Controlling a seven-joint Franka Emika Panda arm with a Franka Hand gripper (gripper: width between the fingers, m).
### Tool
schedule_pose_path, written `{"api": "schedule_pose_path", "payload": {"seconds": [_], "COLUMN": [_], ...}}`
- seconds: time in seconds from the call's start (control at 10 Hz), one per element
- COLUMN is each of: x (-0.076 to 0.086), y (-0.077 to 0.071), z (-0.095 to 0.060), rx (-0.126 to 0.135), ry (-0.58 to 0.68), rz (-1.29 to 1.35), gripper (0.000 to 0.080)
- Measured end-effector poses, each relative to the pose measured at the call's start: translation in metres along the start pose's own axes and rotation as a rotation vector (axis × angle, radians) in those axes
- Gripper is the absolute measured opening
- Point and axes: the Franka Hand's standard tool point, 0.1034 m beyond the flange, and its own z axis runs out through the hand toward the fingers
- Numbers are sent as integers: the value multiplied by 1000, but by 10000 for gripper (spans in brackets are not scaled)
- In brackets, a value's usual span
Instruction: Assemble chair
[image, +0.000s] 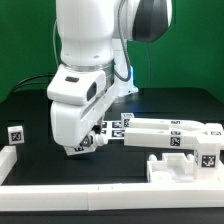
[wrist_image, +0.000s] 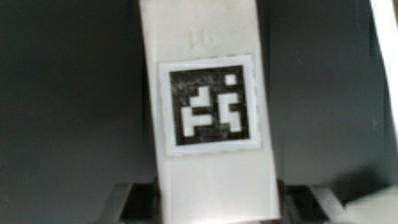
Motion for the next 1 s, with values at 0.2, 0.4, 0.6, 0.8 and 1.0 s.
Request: {"api": "schedule_pose_path", "payload": {"seconds": [0.2,0.4,0.6,0.8,1.0], "x": [-1,-11,-20,-27,-24], "y": [0,-1,1,1,-7], "z": [1,5,5,6,11], "rx": [3,1,10,17,54], "ry": [19,34,-5,-27,-16], "rz": [-303,-461,-595,-713,-952], "gripper": [284,284,284,284,284]}}
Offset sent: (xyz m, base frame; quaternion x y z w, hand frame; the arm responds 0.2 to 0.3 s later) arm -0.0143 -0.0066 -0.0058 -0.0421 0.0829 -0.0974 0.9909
